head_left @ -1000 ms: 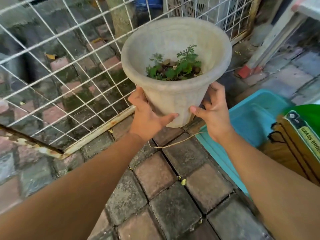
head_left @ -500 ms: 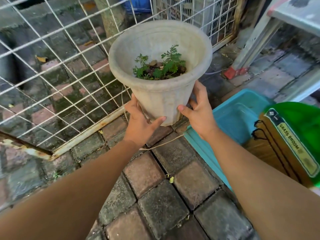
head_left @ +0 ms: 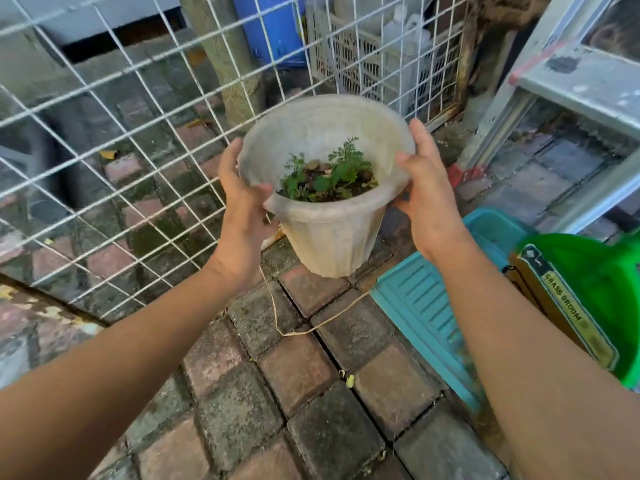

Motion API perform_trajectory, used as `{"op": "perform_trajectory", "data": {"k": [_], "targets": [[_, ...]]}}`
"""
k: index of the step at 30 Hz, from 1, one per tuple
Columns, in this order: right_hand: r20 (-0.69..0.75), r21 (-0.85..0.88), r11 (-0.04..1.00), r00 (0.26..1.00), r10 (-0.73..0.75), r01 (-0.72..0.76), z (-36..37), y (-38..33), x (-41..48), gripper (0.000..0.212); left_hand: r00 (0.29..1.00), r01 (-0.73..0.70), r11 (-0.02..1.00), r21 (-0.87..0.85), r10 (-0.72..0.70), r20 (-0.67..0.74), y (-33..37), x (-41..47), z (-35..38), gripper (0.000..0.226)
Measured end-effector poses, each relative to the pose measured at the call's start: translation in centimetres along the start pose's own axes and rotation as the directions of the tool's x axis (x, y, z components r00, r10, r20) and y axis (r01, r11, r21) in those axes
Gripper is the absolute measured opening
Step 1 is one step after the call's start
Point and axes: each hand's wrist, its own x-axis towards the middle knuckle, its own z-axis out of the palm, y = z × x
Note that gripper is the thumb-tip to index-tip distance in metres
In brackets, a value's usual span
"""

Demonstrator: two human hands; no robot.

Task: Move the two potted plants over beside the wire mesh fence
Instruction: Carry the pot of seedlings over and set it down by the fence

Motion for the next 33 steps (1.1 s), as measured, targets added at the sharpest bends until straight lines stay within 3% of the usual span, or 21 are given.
{"op": "perform_trajectory", "data": {"k": [4, 9, 13, 18, 23, 26, 29, 33], "targets": [[-0.085, -0.196, 0.981, 0.996, -0.03, 0.013, 0.3, 0.1, 0.7, 0.075, 0.995, -0.084, 0.986, 0.146, 0.073, 0.074, -0.4, 0.5, 0.7, 0.084], [-0.122, -0.28, 0.96, 0.991, -0.044, 0.008, -0.5, -0.6, 1.1, 0.085, 0.991, -0.109, 0.978, 0.178, 0.094, 0.093, -1.0, 0.9, 2.2, 0.055], [-0.108, -0.253, 0.967, 0.992, -0.062, 0.033, -1.1, -0.7, 2.1, 0.069, 0.997, -0.07, 0.975, 0.21, 0.064, 0.033, -1.2, 1.3, 3.2, 0.053], [-0.117, -0.161, 0.986, 0.991, -0.067, 0.048, -1.3, -0.4, 2.0, 0.069, 0.997, -0.042, 0.986, 0.164, 0.031, 0.068, -1.2, 1.2, 3.3, 0.035], [-0.125, -0.122, 0.991, 0.99, -0.065, 0.05, -1.1, 0.2, 1.8, 0.068, 1.0, -0.015, 0.98, 0.198, 0.015, 0.001, -1.3, 0.8, 3.6, 0.03], [-0.149, -0.266, 0.955, 0.973, -0.174, 0.13, -1.1, 0.5, 1.7, 0.07, 1.0, -0.013, 0.976, 0.218, 0.007, 0.025, -1.2, 0.5, 3.6, 0.027], [-0.123, -0.422, 0.881, 0.949, -0.289, 0.214, -1.1, 0.9, 1.5, 0.059, 0.998, 0.008, 0.975, 0.224, -0.02, 0.052, -0.9, 0.4, 3.0, 0.023], [-0.021, -0.575, 0.808, 0.984, -0.175, 0.131, -2.1, -0.8, 1.3, 0.054, 0.985, 0.057, 0.936, 0.348, -0.11, 0.134, 0.9, -0.1, 2.6, 0.022]]}}
